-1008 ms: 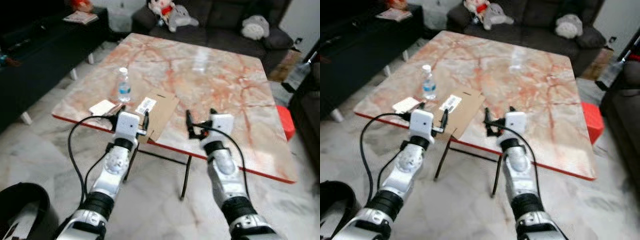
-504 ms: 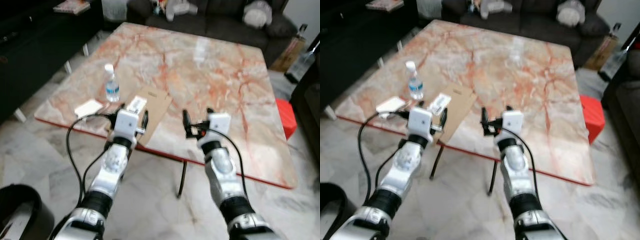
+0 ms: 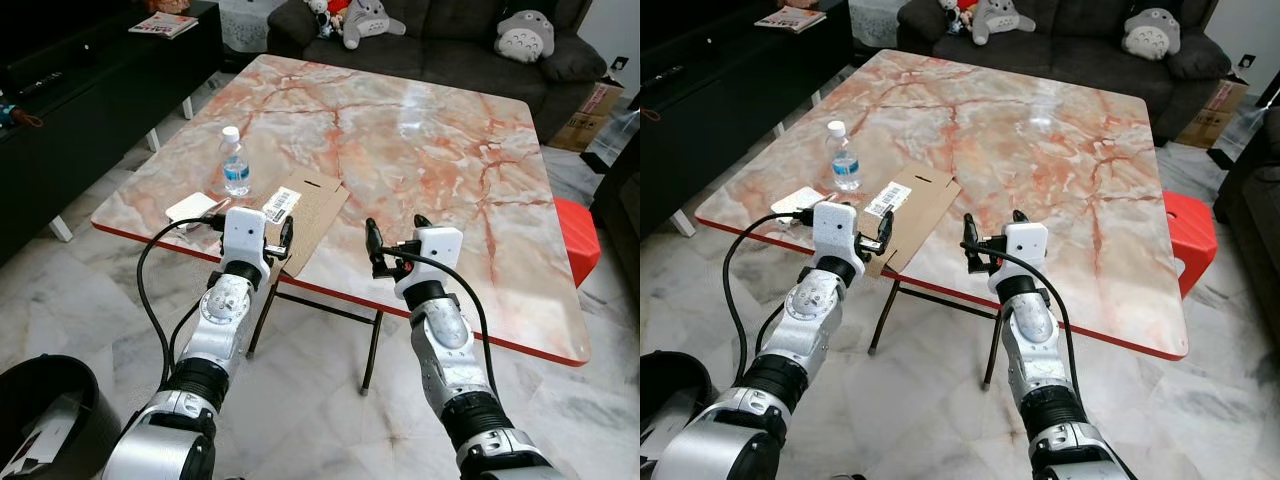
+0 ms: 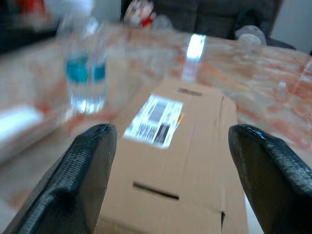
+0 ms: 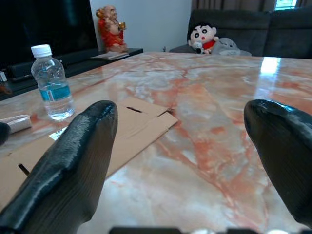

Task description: Picking trash to rubbish bin

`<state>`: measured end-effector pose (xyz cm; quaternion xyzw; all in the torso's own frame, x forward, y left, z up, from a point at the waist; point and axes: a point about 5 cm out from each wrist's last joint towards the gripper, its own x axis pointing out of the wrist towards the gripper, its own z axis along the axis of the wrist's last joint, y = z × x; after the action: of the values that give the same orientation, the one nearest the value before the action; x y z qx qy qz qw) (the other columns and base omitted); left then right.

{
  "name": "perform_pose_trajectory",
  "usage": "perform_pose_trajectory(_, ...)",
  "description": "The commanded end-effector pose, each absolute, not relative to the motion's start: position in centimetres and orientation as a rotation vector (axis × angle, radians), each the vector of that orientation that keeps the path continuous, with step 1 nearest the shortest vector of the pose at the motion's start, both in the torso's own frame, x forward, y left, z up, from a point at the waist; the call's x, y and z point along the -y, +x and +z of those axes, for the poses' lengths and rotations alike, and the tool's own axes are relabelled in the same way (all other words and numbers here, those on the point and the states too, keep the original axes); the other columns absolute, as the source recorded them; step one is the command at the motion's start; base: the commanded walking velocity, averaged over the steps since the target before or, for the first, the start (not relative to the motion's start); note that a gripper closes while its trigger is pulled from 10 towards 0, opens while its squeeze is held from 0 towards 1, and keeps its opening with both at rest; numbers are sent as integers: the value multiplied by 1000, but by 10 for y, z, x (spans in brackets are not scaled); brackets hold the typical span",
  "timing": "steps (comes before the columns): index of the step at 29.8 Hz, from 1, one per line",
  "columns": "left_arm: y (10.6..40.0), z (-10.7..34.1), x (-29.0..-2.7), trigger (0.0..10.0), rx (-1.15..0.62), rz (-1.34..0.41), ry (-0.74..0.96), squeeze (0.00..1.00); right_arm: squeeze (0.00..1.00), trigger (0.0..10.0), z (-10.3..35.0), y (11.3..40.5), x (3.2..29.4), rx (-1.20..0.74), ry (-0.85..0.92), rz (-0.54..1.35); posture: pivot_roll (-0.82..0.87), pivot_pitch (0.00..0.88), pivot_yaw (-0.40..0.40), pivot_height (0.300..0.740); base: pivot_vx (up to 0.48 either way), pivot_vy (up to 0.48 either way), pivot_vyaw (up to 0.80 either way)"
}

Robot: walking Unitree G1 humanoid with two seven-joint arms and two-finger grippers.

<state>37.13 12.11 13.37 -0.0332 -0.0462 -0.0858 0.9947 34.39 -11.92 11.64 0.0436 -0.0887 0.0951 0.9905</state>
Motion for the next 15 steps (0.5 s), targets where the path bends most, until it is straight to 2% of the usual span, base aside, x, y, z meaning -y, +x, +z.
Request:
perform_pose_trajectory(1,374,132,-118,10000,44,-186,-137,0,0,10000,119,345,123,184,78,183,77,110,-107,740,0,0,0)
perform_pose_trajectory(6,379,125,-114,10000,-49,-199,-275,0,0,10000,119,345,123,184,75,187,70,106,-111,740,0,0,0)
perform_pose_trajectory(15,384,128,-102,10000,-117,-285,-399,0,0,10000,119,344,124,186,72,188,59,107,-111,740,0,0,0)
